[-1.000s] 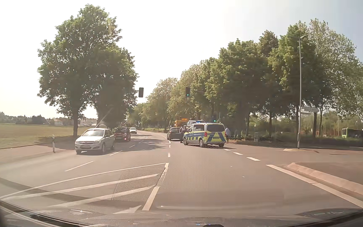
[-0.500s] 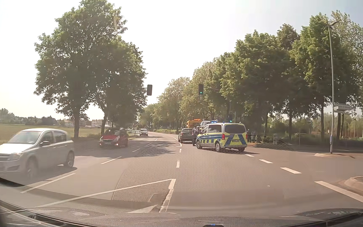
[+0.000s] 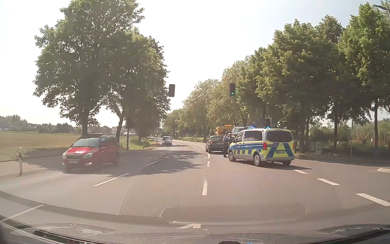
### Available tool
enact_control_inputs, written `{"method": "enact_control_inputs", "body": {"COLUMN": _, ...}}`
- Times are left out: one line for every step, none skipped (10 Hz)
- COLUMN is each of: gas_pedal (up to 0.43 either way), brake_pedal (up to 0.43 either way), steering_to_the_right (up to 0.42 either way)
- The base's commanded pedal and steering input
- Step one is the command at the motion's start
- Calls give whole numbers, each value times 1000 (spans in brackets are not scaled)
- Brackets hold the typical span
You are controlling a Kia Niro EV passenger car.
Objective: Follow the waypoints while adhering to traffic rules and regulations
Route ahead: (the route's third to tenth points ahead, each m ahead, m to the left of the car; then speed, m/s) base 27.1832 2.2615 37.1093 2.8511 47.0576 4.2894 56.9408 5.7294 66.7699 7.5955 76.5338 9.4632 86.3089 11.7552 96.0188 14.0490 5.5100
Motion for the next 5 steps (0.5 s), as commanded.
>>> {"method": "enact_control_inputs", "body": {"gas_pedal": 0, "brake_pedal": 0, "steering_to_the_right": -83}}
{"method": "enact_control_inputs", "body": {"gas_pedal": 0, "brake_pedal": 0, "steering_to_the_right": -83}}
{"method": "enact_control_inputs", "body": {"gas_pedal": 0, "brake_pedal": 0, "steering_to_the_right": -83}}
{"method": "enact_control_inputs", "body": {"gas_pedal": 0, "brake_pedal": 0, "steering_to_the_right": -83}}
{"method": "enact_control_inputs", "body": {"gas_pedal": 0, "brake_pedal": 0, "steering_to_the_right": -81}}
